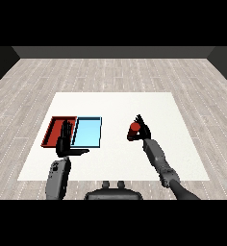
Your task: Pick the red can and put it in the red box
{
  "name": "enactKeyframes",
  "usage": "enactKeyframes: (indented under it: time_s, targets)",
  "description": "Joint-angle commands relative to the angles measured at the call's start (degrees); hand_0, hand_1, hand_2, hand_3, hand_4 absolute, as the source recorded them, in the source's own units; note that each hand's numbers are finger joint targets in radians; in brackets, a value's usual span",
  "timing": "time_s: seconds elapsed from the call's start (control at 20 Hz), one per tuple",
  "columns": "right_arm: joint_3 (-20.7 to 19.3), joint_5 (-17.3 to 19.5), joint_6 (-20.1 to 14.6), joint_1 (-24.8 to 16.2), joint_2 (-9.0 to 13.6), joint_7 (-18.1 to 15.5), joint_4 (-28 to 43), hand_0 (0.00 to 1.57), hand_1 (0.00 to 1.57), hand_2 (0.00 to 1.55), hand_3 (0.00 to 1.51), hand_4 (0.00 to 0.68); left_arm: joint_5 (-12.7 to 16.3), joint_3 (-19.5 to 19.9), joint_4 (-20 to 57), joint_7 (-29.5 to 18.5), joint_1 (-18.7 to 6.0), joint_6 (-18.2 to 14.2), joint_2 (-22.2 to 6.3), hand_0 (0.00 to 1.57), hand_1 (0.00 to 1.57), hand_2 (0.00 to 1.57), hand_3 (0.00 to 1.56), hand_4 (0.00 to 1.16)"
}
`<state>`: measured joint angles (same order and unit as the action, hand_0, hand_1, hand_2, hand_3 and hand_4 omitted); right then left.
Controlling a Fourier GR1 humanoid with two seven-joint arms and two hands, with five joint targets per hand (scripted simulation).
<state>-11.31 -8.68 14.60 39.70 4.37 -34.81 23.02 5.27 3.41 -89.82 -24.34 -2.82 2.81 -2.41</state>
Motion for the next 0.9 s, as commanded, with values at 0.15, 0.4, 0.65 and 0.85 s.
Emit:
enactKeyframes:
  time_s: [0.15,0.4,0.65,0.85]
  targets:
    - [-0.31,0.36,-1.32,2.59,-1.89,-1.65,-3.83,0.00,0.00,0.00,0.00,0.000,-0.01,-0.13,-0.98,0.37,0.44,-0.35,0.19,0.00,0.00,0.00,0.00,0.00]
    - [-0.93,1.26,1.13,3.94,0.71,-3.83,-8.92,0.00,0.00,0.00,0.00,0.000,-1.01,0.71,1.23,-1.17,-0.22,-1.06,-0.11,0.00,0.00,0.00,0.00,0.00]
    - [0.08,1.91,-7.26,3.67,-2.00,0.27,-5.08,0.00,0.00,0.00,0.00,0.000,0.36,-0.26,-2.55,1.15,1.83,-0.51,0.59,0.00,0.00,0.00,0.00,0.00]
    - [-0.49,3.10,-16.82,6.69,-4.23,-2.37,-10.16,1.26,1.26,1.32,1.28,0.269,-3.80,-3.68,-2.84,-1.33,4.10,-2.25,2.30,0.00,0.00,0.00,0.00,0.00]
